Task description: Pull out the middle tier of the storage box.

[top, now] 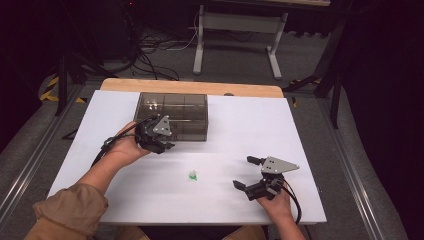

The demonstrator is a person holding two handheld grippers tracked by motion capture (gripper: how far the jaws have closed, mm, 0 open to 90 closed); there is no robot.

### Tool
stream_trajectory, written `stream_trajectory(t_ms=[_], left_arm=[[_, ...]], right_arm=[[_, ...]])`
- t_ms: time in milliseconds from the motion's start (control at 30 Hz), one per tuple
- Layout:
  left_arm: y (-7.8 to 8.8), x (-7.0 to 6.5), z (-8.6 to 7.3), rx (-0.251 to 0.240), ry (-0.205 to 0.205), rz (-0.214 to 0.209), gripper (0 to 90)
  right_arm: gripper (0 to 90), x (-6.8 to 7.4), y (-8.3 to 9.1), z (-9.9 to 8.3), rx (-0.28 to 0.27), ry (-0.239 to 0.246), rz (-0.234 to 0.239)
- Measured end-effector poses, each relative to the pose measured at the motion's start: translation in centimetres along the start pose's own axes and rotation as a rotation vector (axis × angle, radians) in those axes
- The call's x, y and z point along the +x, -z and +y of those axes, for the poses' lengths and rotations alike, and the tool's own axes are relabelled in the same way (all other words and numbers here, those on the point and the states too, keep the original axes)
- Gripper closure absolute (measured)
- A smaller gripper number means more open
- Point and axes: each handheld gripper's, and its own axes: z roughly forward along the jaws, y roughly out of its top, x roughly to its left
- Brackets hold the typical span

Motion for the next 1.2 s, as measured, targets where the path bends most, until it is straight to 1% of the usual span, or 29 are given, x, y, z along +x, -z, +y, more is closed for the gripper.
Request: stream_trajectory(t_ms=[100, 200, 400, 500, 567, 633, 667, 700, 733, 800, 967, 1067, 1133, 1200], left_arm=[[0.0, -0.1, 0.0, 0.003, -0.001, -0.006, 46.0], [0.1, -0.4, 0.3, 0.007, -0.018, -0.008, 45.7], [0.3, -0.7, 0.3, 0.01, -0.018, -0.026, 46.6], [0.4, -1.0, 0.4, 0.016, -0.029, -0.029, 46.7], [0.4, -1.1, 0.4, 0.02, -0.036, -0.026, 46.7], [0.4, -1.0, 0.4, 0.019, -0.034, -0.025, 47.1], [0.3, -1.0, 0.5, 0.017, -0.037, -0.016, 47.1], [0.3, -0.9, 0.5, 0.019, -0.031, -0.005, 46.3], [0.2, -0.9, 0.5, 0.02, -0.027, 0.0, 44.7], [0.0, -0.7, 0.4, 0.024, -0.023, 0.005, 44.7], [-0.6, -0.5, 0.3, 0.044, -0.022, 0.005, 48.0], [-0.9, -0.4, 0.3, 0.058, -0.021, 0.01, 50.8], [-1.1, -0.4, 0.3, 0.06, -0.017, 0.013, 52.0], [-1.2, -0.4, 0.3, 0.068, -0.022, 0.019, 54.1]], right_arm=[[0.0, 0.0, 0.0, 0.0, 0.0, 0.0, 0.001], [0.0, 0.0, 0.0, 0.0, 0.001, 0.0, 0.002], [0.0, 0.0, -0.1, 0.0, 0.003, 0.001, 0.004], [0.0, 0.0, -0.1, 0.0, 0.003, 0.001, 0.004], [0.0, 0.0, -0.1, 0.0, 0.004, 0.0, 0.005], [0.0, 0.0, -0.1, 0.0, 0.005, 0.0, 0.006], [0.0, 0.0, -0.1, 0.0, 0.005, 0.0, 0.006], [0.0, 0.0, -0.1, 0.0, 0.006, -0.001, 0.008], [0.0, 0.0, -0.1, 0.0, 0.007, -0.001, 0.009], [0.0, 0.0, -0.2, 0.0, 0.007, 0.001, 0.01], [0.0, 0.1, -0.1, 0.0, 0.005, 0.004, 0.008], [0.0, 0.1, -0.1, 0.0, 0.005, 0.004, 0.009], [0.0, 0.1, -0.1, 0.0, 0.004, 0.005, 0.011], [0.0, 0.1, -0.1, 0.0, 0.005, 0.004, 0.011]])
